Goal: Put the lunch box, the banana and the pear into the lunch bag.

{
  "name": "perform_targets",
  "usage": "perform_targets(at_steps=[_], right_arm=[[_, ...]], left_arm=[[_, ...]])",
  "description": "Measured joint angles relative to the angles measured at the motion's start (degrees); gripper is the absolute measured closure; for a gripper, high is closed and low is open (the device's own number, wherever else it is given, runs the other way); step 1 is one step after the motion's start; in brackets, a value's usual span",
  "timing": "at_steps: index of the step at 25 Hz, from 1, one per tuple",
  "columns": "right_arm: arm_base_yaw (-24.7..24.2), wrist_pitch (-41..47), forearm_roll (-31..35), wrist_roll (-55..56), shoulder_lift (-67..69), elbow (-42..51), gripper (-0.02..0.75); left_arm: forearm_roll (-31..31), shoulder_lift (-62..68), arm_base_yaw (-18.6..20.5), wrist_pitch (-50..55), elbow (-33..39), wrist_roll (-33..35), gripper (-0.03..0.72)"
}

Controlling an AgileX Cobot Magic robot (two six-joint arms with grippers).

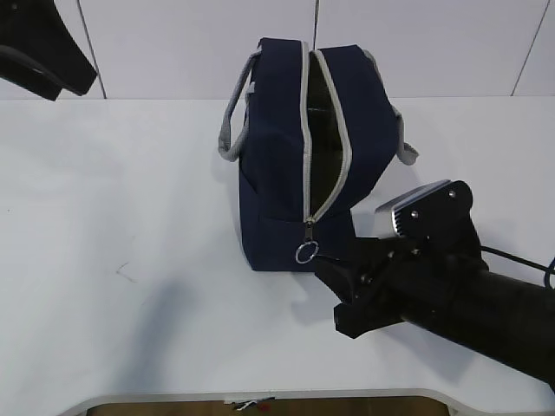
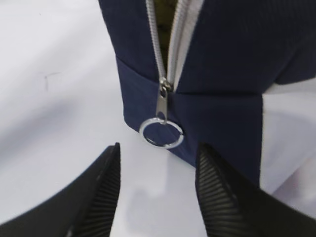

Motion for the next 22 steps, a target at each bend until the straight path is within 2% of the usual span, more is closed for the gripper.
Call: perform_targets(at_steps=[11, 22], right_arm=[[0.0, -3.45, -3.64, 2.99, 5.74, -0.67, 0.335], [0.0, -4.72, -3.77, 3.48, 11.56, -5.74, 0.335]], left_arm=[[0.0, 0.0, 0.0, 0.0, 0.0, 0.0, 0.358], [0.0, 0.0, 0.0, 0.0, 0.0, 0.0, 0.359]])
